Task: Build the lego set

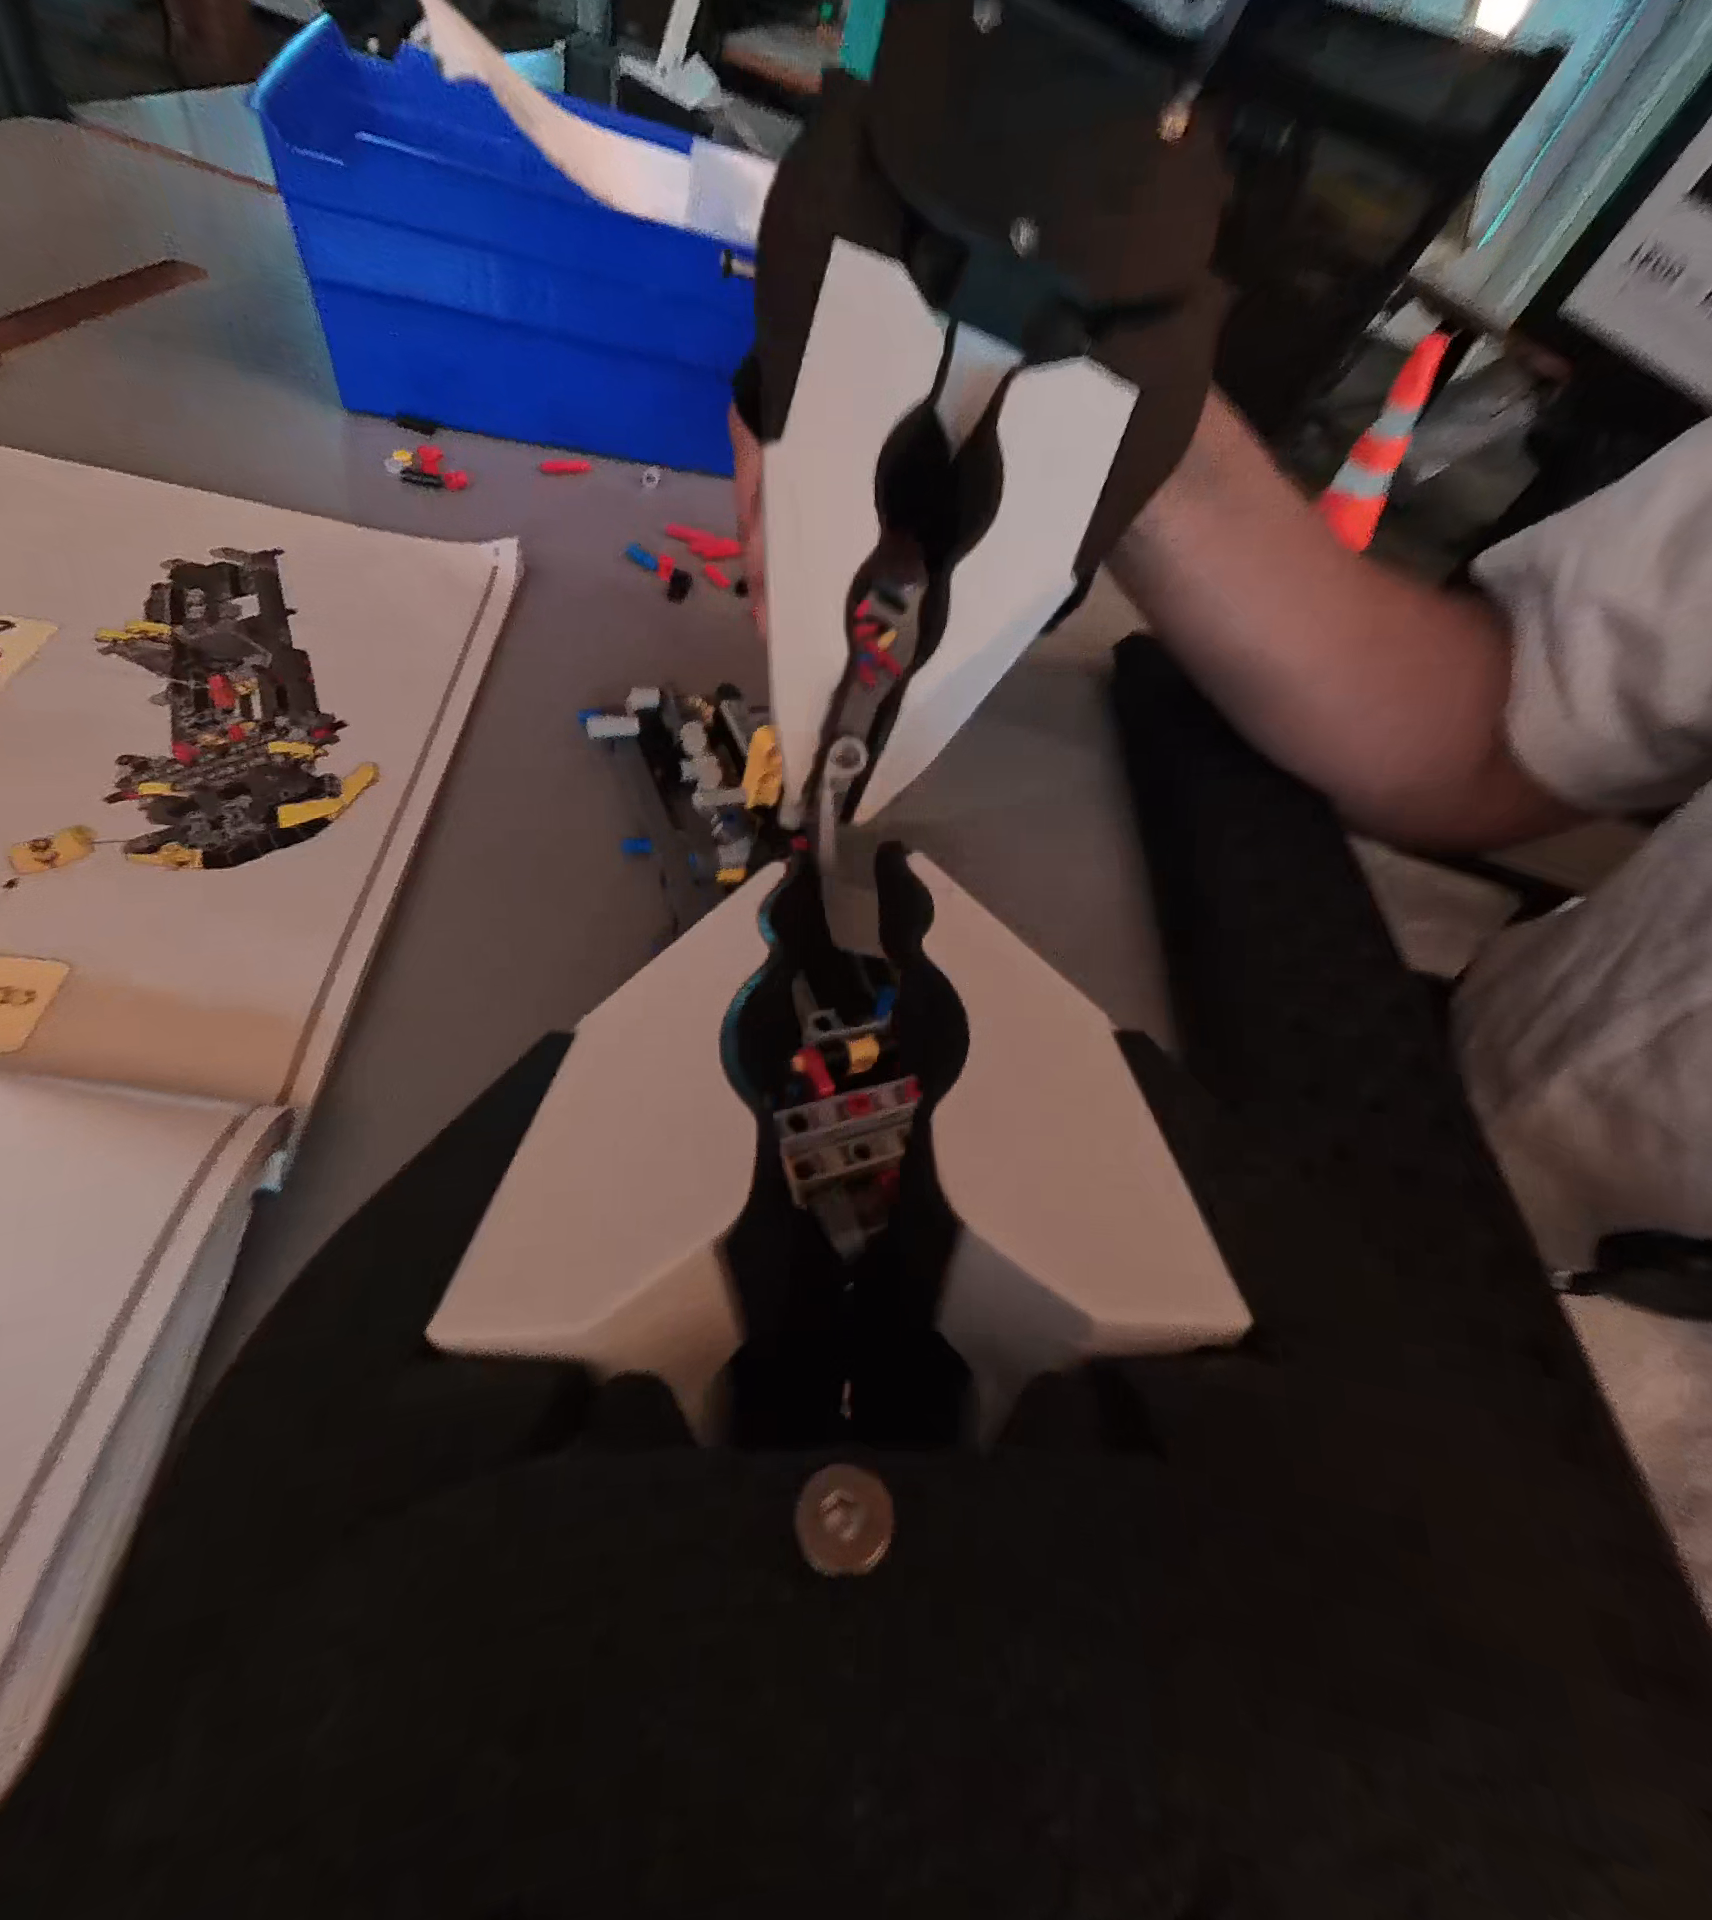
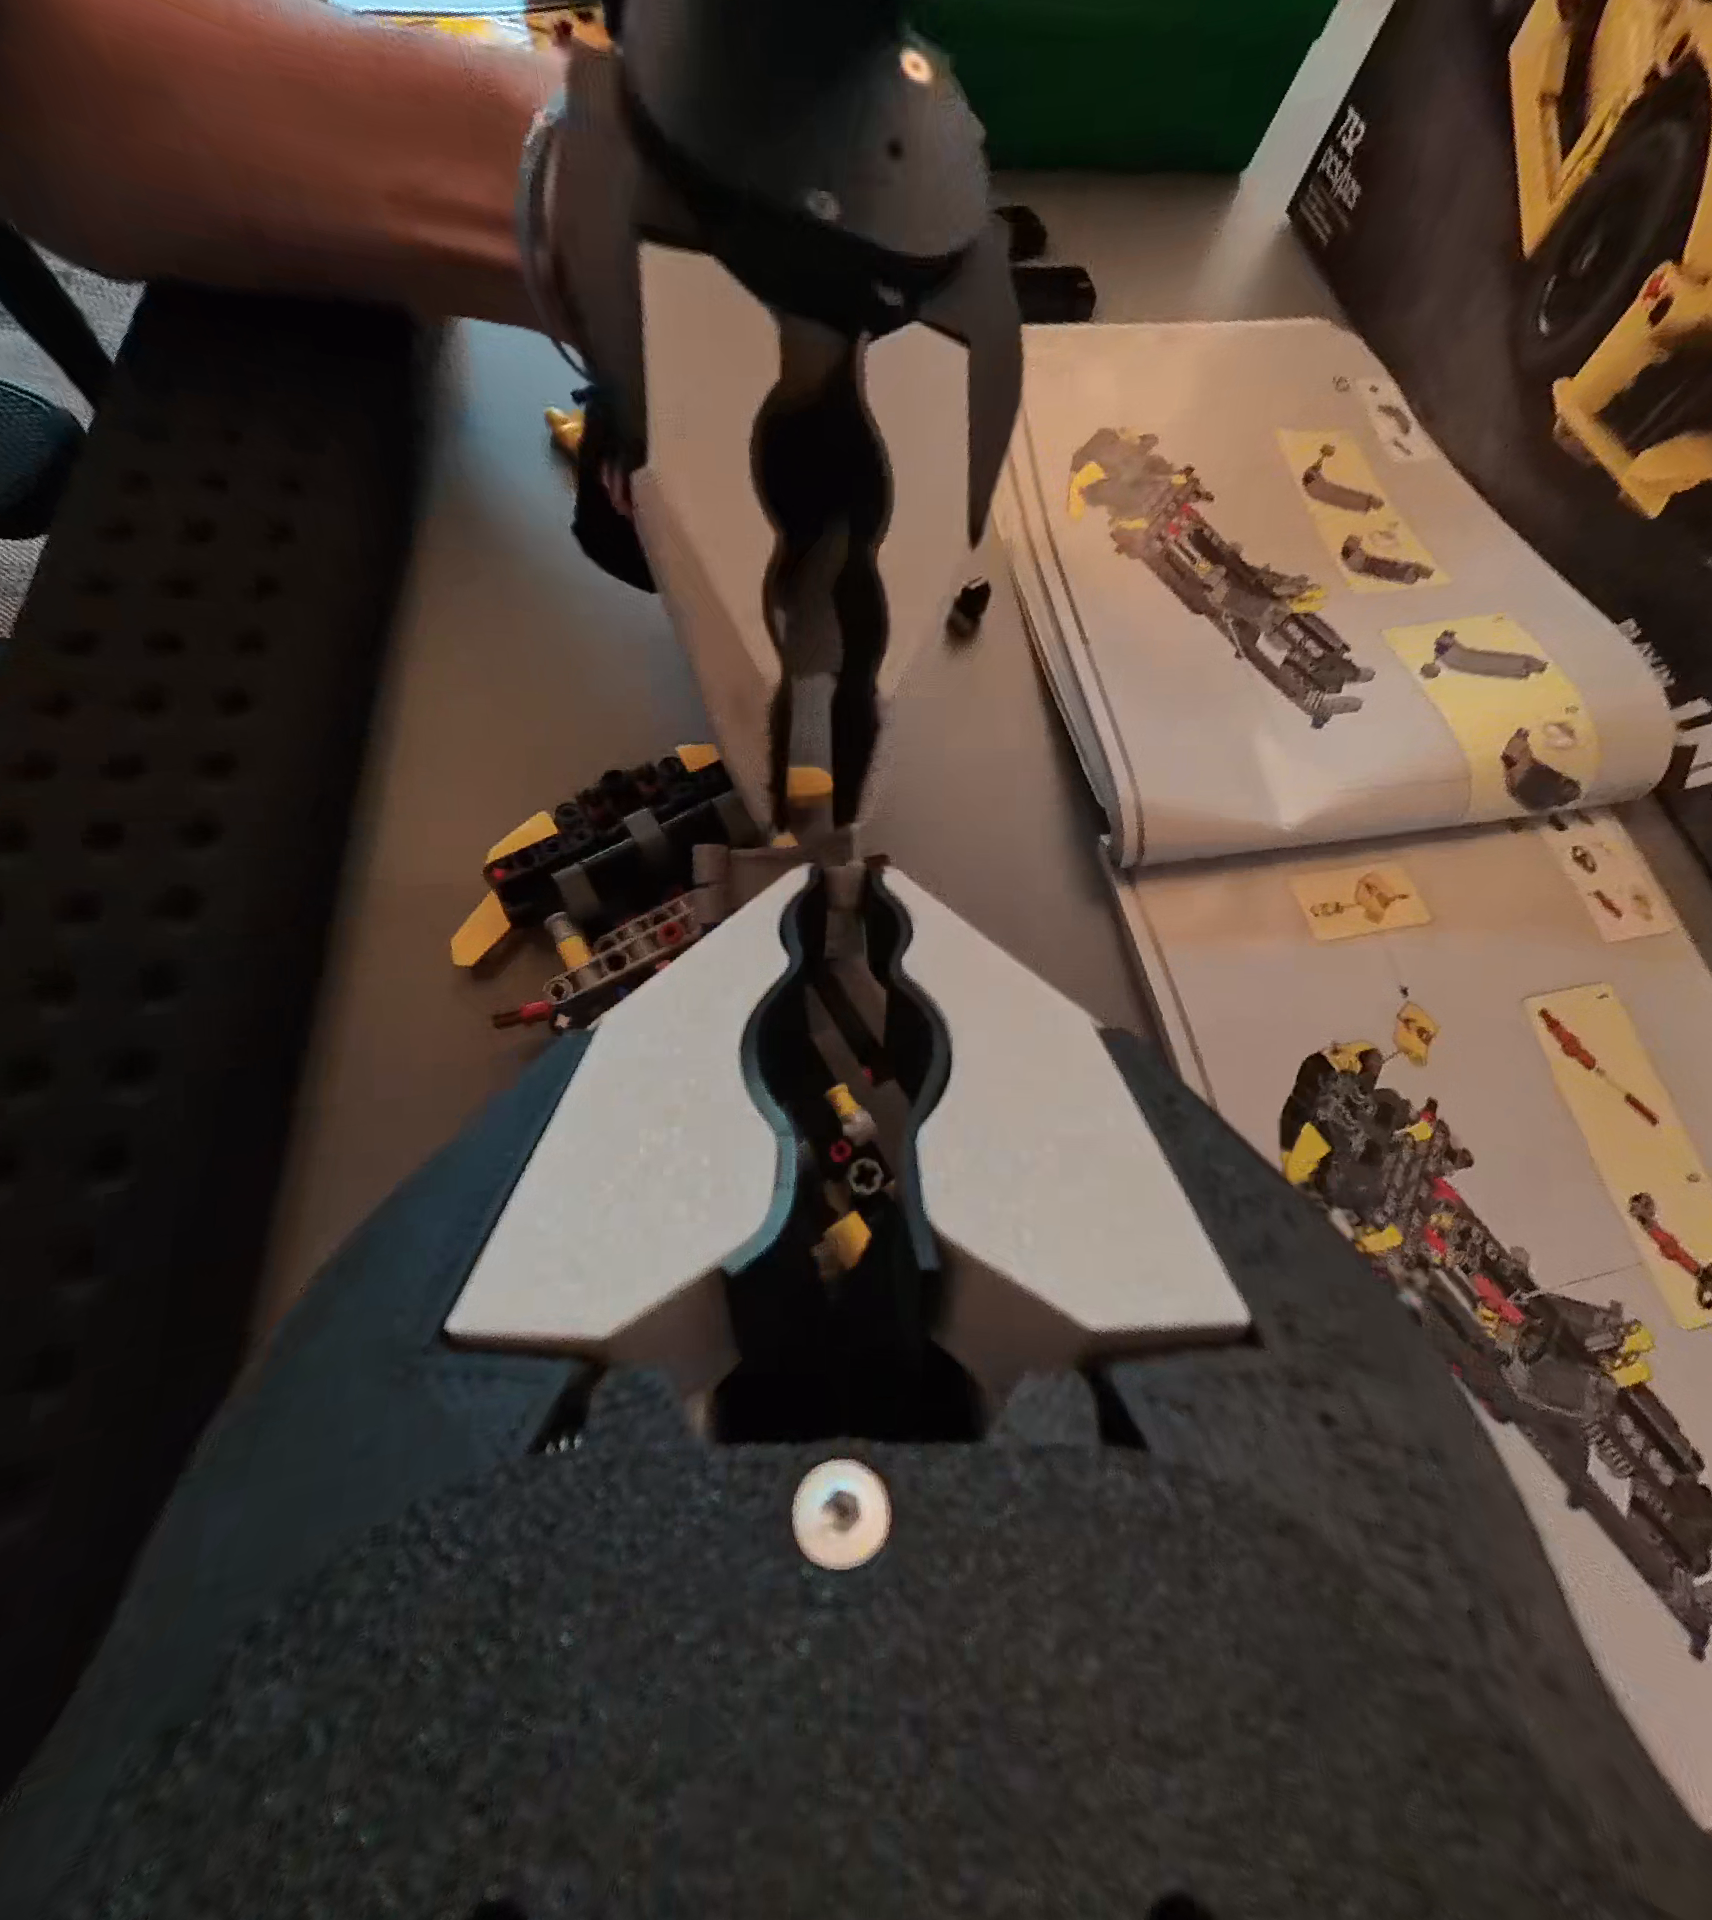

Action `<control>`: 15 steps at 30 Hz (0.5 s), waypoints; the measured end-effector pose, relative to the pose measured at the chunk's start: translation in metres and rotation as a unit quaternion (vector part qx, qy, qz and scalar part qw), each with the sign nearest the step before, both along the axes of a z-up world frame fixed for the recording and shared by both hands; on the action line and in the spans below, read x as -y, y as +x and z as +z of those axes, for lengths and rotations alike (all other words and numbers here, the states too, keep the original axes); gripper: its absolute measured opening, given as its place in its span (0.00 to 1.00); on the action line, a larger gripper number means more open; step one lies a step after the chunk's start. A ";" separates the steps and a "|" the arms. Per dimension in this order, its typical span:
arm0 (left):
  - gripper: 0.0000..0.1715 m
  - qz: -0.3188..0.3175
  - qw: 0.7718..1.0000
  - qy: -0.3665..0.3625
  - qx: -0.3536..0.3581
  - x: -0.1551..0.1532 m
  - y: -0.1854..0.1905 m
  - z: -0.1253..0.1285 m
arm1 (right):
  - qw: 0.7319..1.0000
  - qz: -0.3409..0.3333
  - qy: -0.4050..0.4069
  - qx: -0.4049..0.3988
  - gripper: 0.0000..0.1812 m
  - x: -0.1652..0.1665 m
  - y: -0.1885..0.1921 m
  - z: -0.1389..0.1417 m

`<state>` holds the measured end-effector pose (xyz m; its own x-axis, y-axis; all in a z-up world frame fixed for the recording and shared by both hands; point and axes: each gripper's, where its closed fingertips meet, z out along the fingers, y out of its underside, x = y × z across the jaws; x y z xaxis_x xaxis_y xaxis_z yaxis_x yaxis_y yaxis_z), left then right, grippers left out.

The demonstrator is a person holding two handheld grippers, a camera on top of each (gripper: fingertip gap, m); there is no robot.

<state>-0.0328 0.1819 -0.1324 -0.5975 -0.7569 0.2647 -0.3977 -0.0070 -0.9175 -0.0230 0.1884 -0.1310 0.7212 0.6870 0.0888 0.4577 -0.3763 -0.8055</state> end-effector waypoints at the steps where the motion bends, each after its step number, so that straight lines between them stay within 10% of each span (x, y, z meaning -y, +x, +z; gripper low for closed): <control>1: 0.04 0.004 1.000 0.016 -0.001 -0.001 0.001 -0.004 | 1.000 0.000 -0.004 -0.007 0.03 0.001 0.000 0.001; 6: 0.00 -0.005 0.999 0.053 0.011 0.011 0.001 -0.010 | 0.999 0.024 0.008 -0.032 0.04 0.005 -0.009 0.010; 15: 0.00 0.276 0.953 -0.078 0.101 -0.071 0.034 0.042 | 0.976 -0.187 0.076 -0.083 0.25 -0.039 0.027 0.043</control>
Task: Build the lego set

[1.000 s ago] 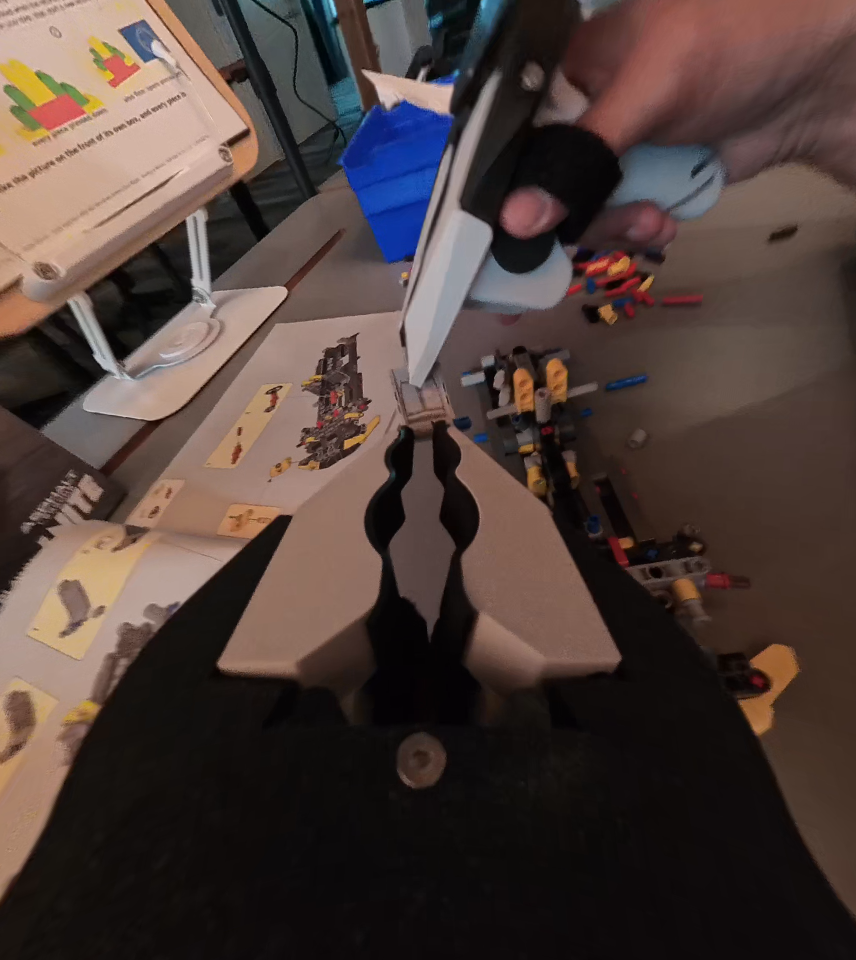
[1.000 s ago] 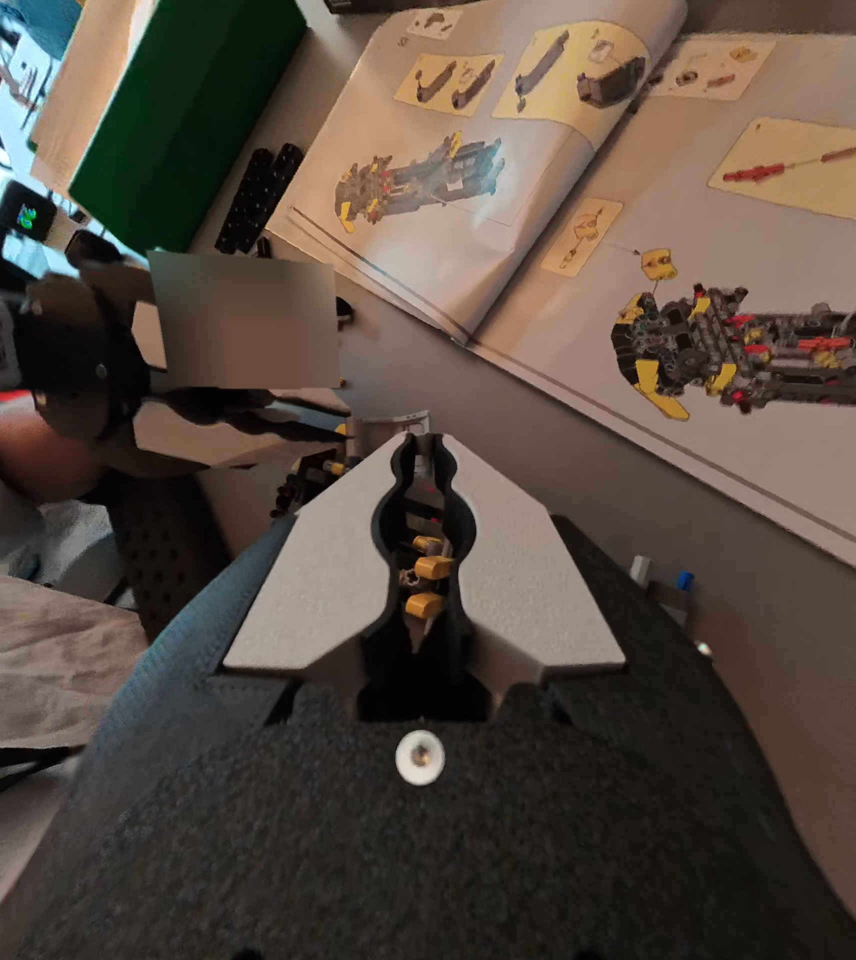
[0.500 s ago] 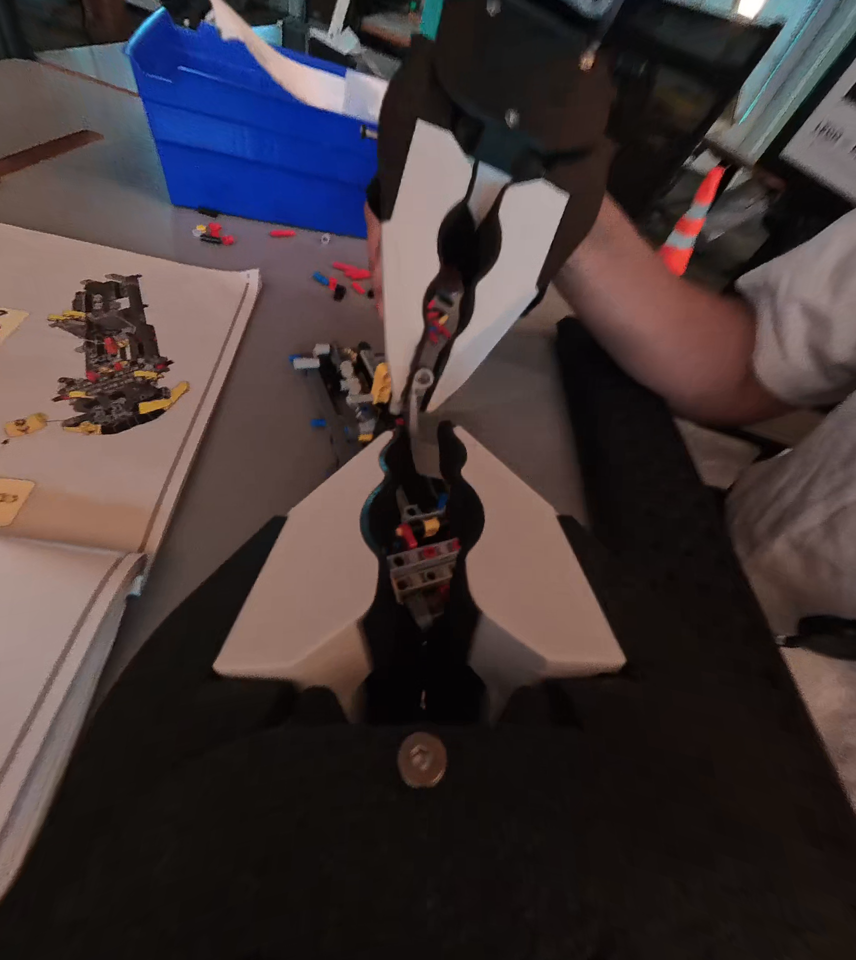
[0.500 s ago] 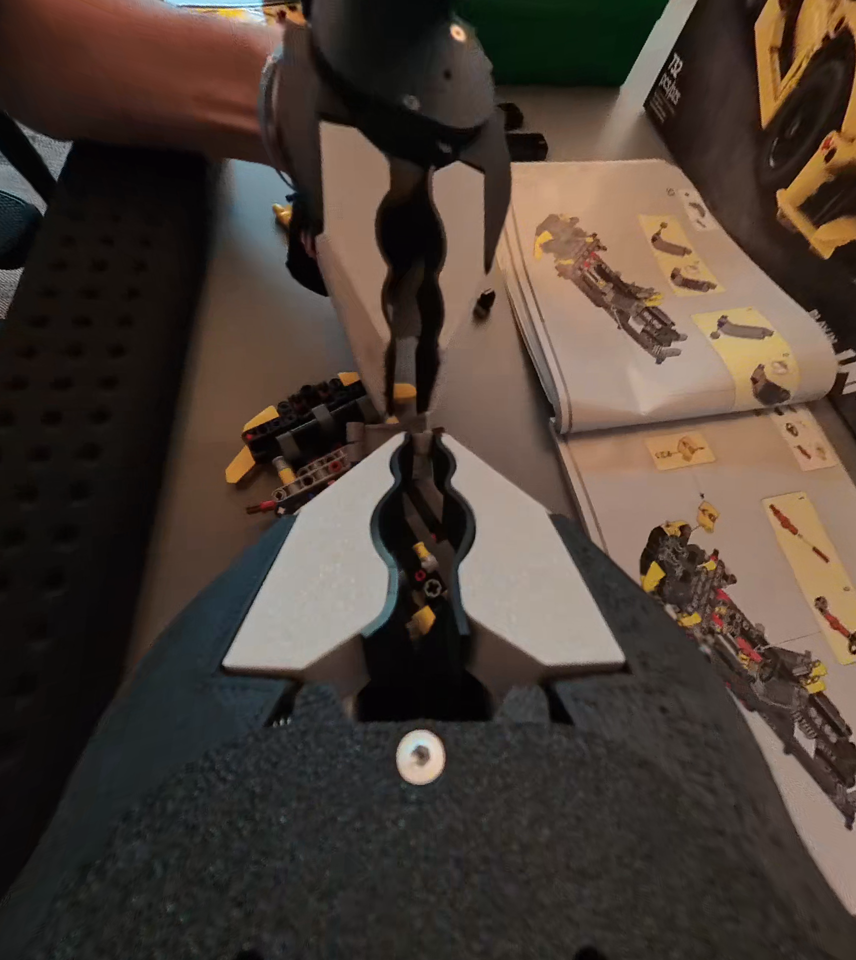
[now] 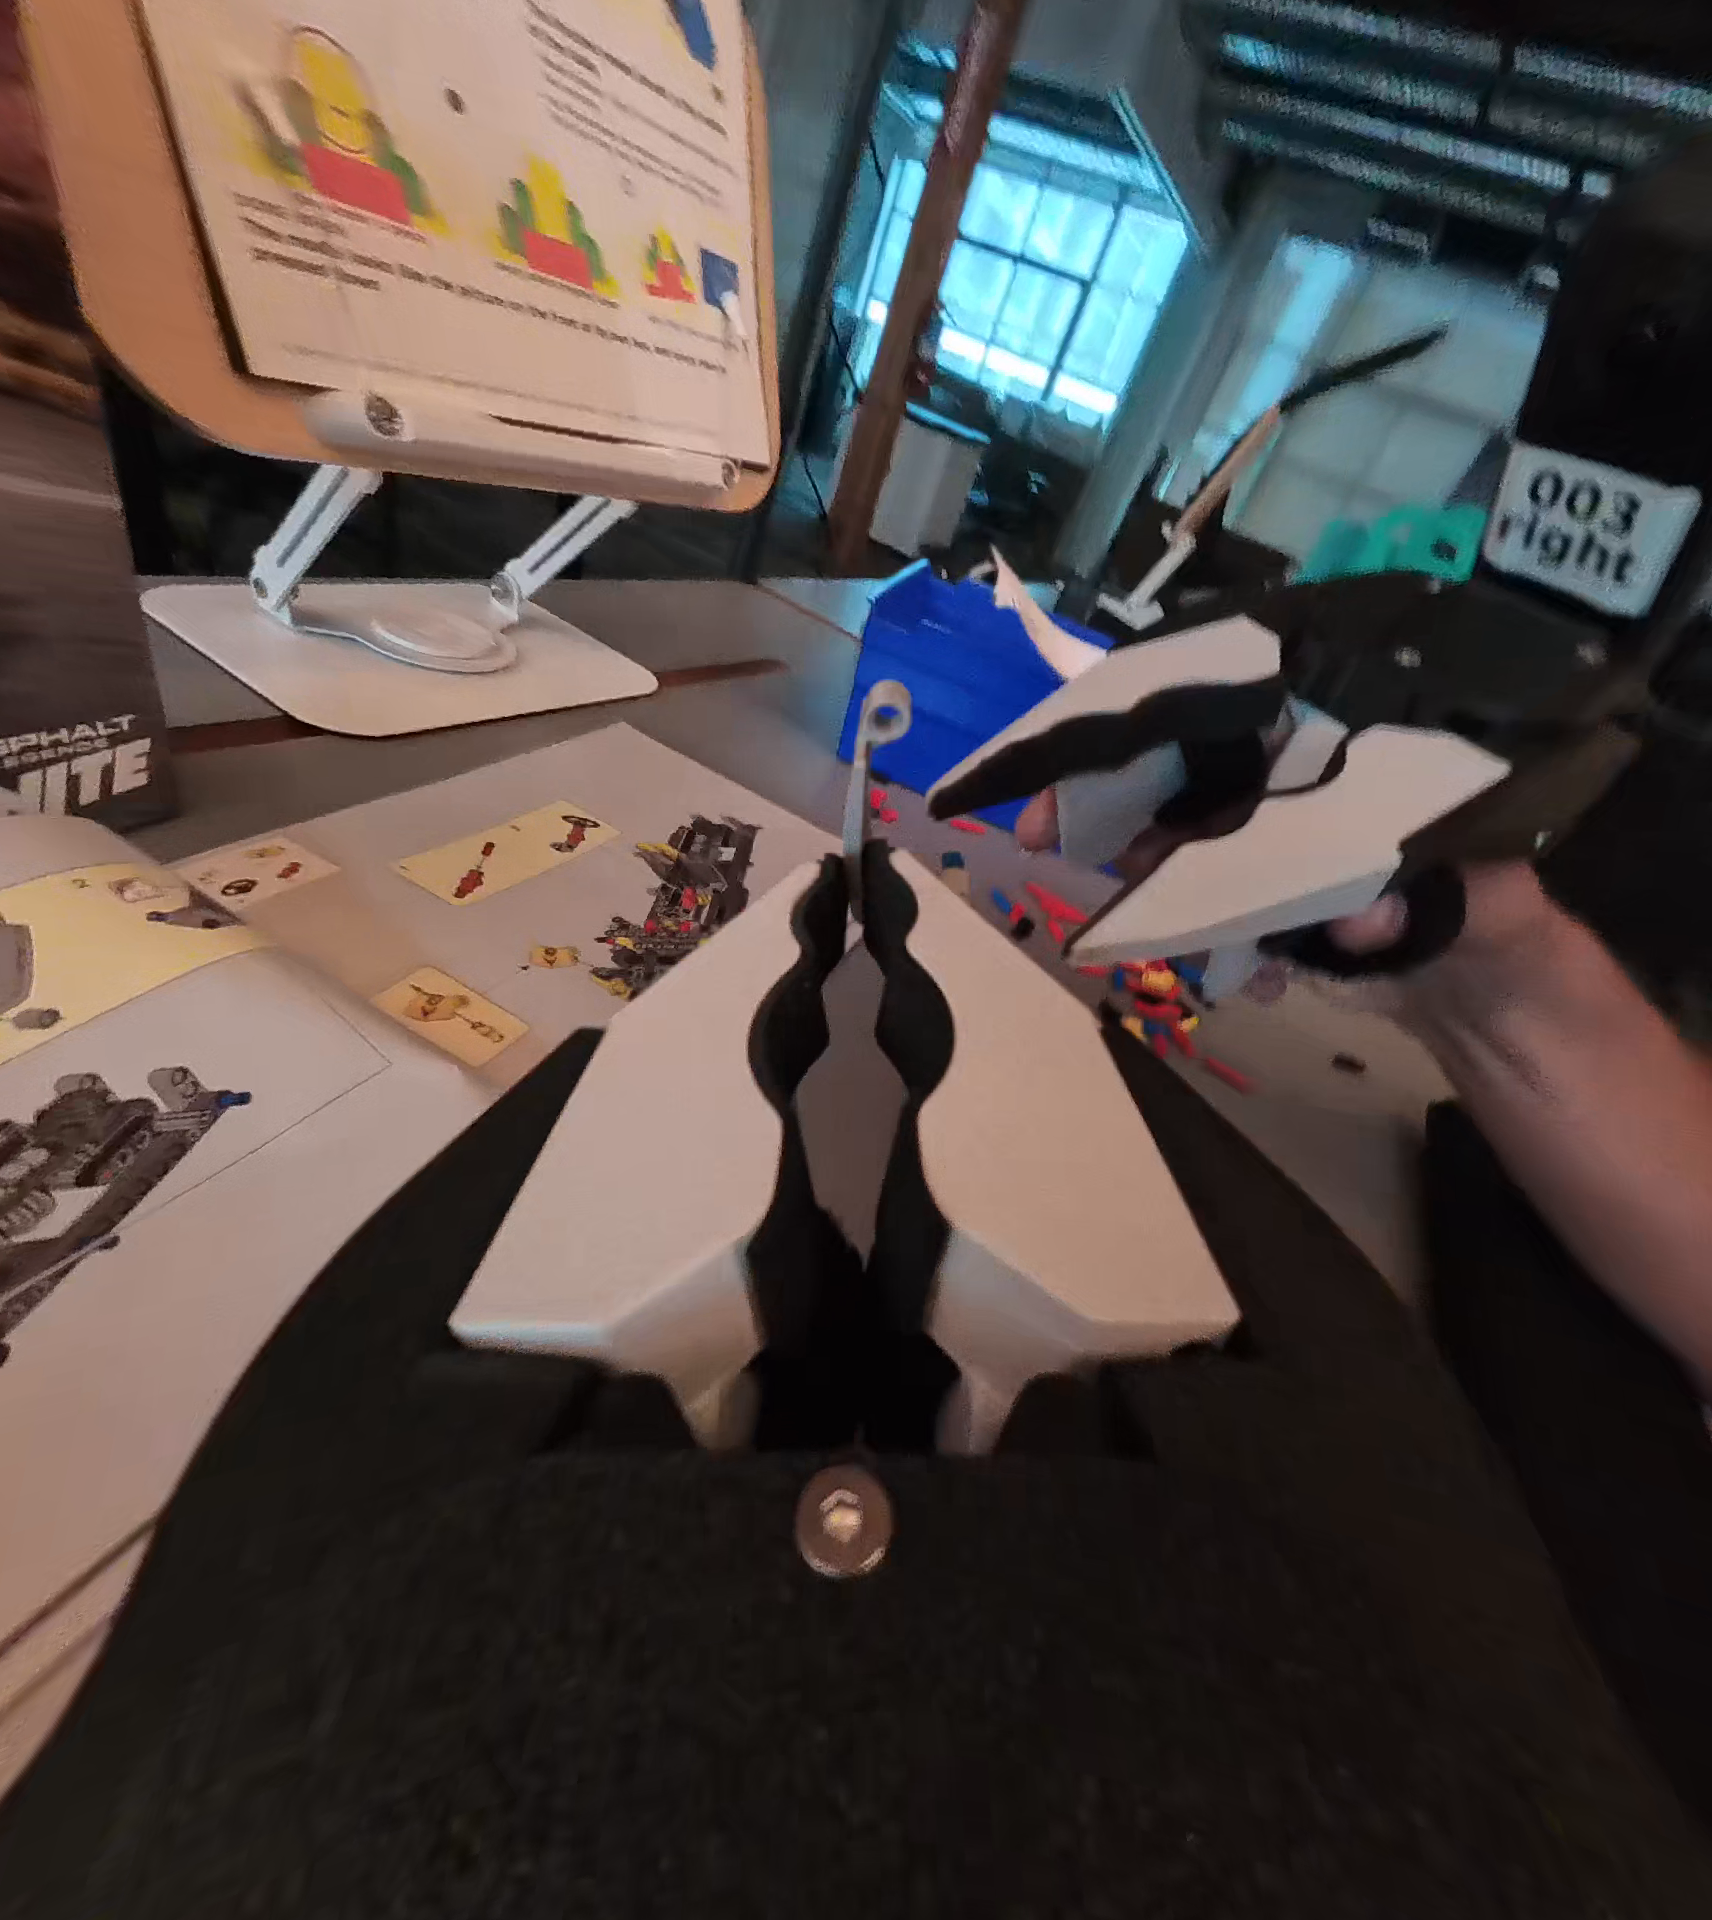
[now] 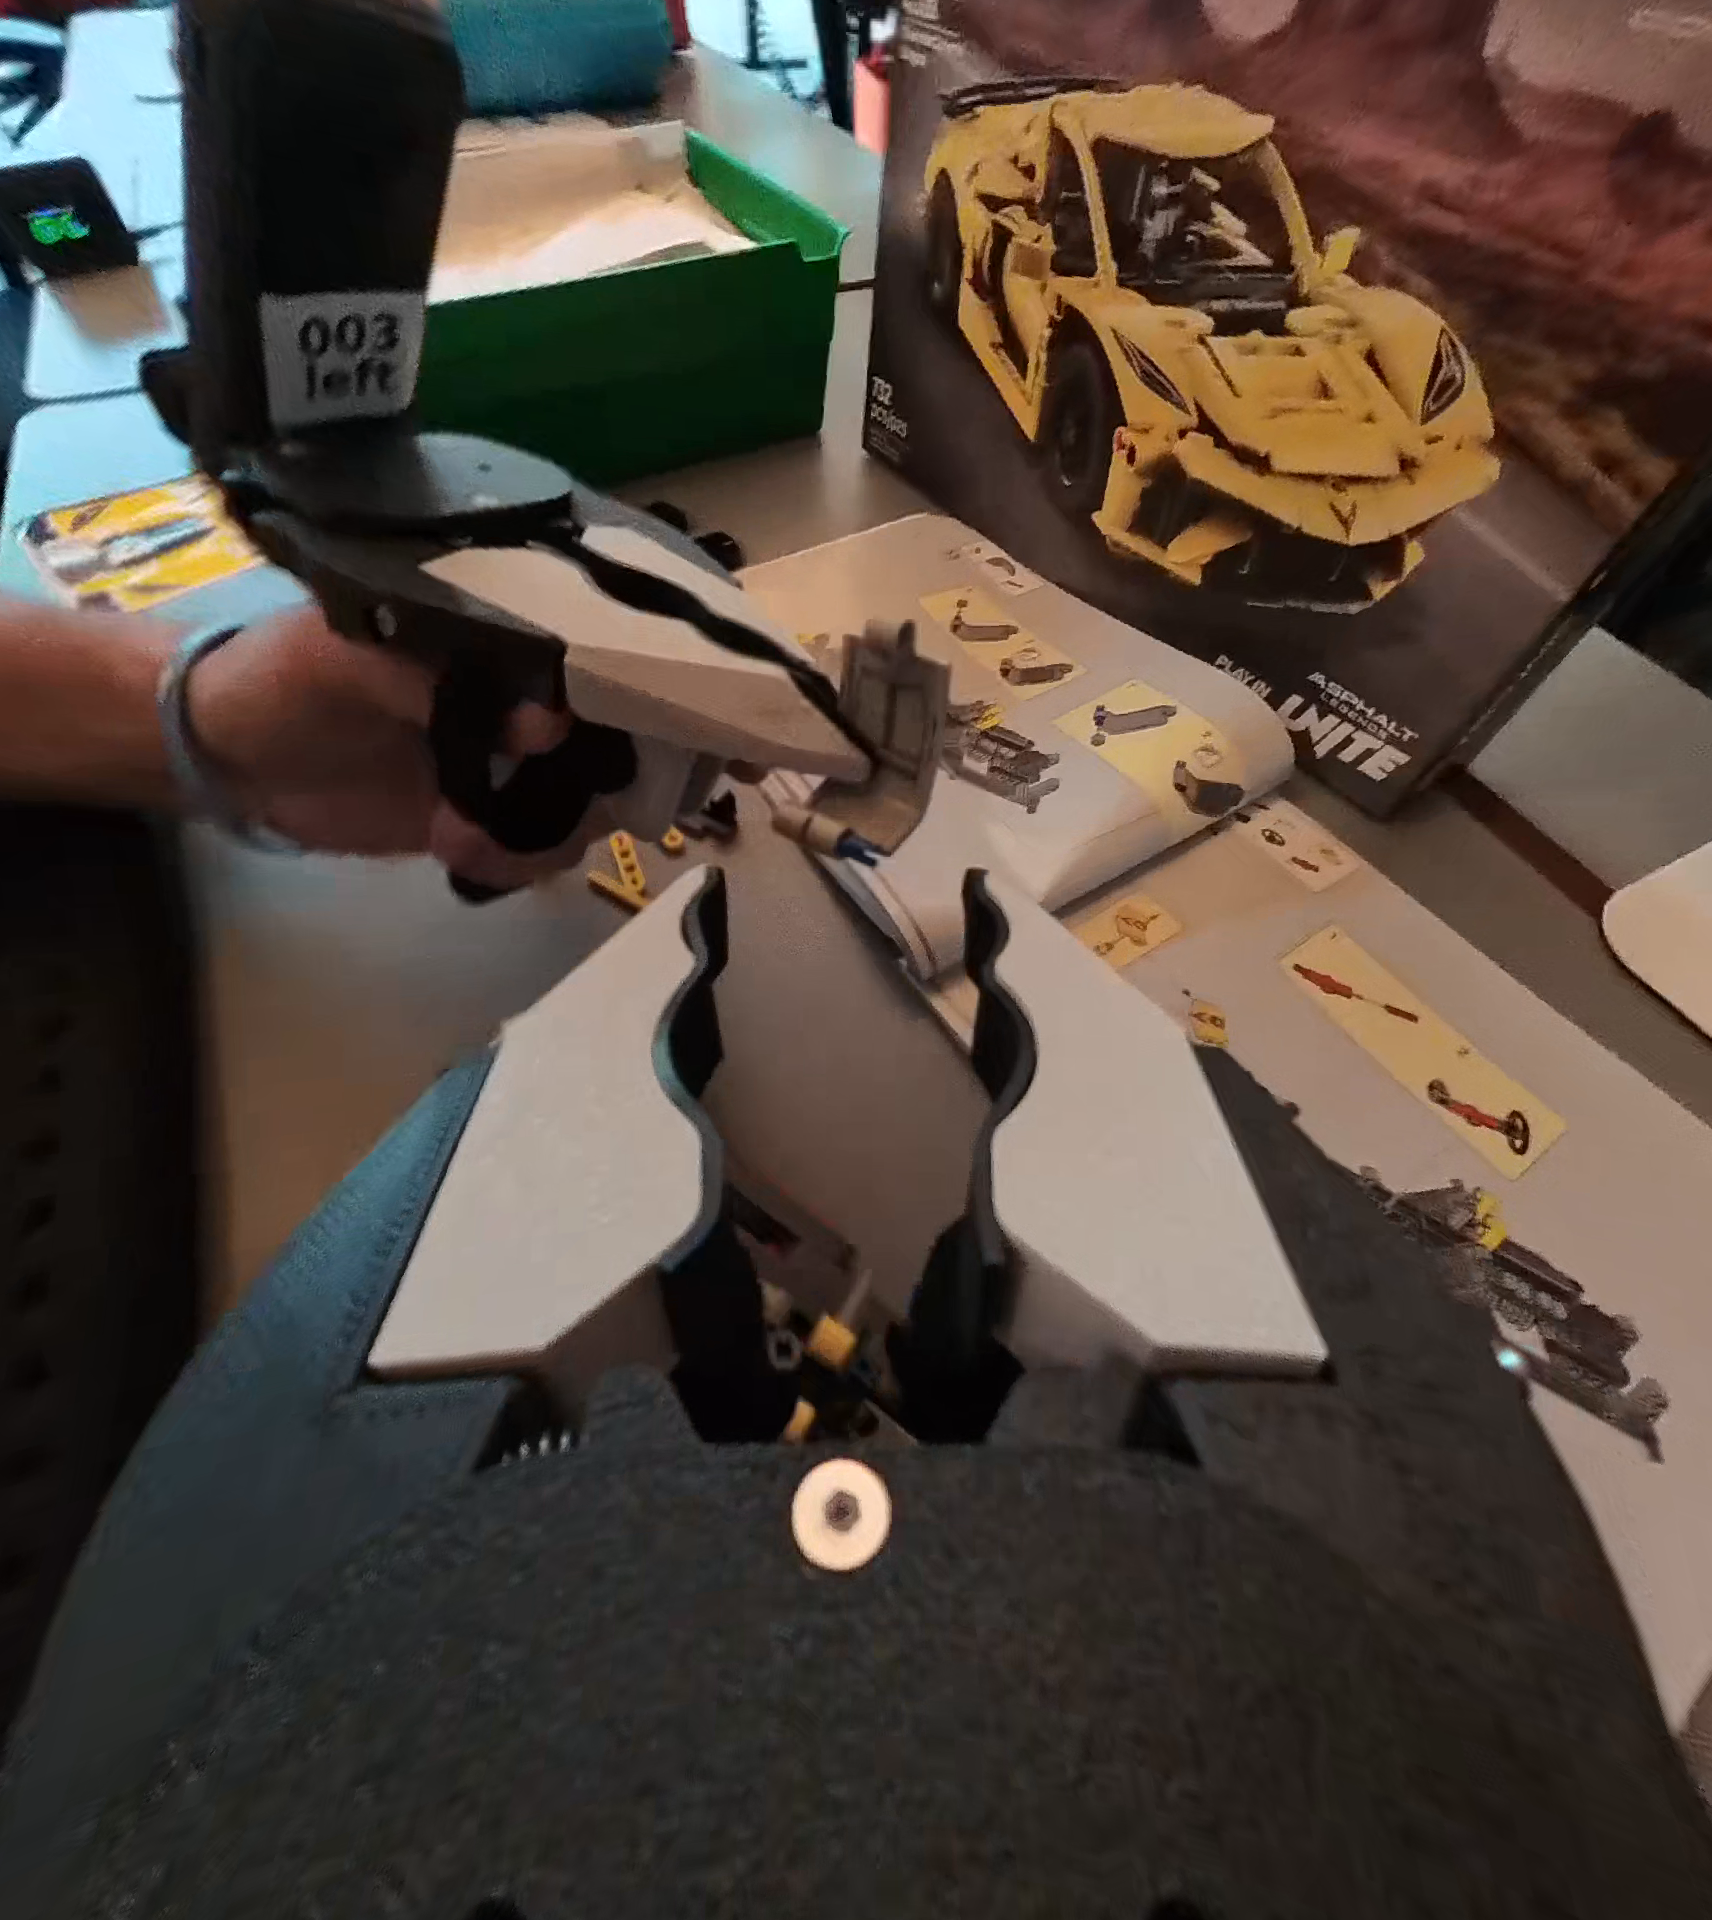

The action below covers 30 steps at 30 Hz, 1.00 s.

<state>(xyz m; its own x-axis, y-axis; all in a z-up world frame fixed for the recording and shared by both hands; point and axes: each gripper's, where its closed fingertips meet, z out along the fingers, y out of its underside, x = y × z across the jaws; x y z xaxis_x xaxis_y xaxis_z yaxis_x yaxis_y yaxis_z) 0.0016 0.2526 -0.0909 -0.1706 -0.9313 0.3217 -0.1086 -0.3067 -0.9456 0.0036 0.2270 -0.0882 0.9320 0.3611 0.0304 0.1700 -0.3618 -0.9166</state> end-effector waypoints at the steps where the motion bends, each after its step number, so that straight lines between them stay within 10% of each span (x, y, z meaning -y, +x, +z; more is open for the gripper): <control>1: 0.00 0.009 1.000 -0.018 0.005 -0.001 0.000 0.002 | 1.000 -0.019 0.002 0.004 0.25 -0.006 -0.002 0.000; 30: 0.00 0.109 0.955 0.269 0.064 0.013 -0.004 0.014 | 0.989 -0.083 -0.005 0.123 0.14 -0.015 -0.003 -0.010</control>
<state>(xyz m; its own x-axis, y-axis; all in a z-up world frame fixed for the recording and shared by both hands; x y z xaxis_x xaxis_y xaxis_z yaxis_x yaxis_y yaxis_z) -0.0021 0.2392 -0.0770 0.0401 -0.9737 -0.2245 0.0293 0.2257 -0.9738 0.0004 0.2415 -0.0984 0.9432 0.2056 0.2610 0.3253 -0.4119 -0.8512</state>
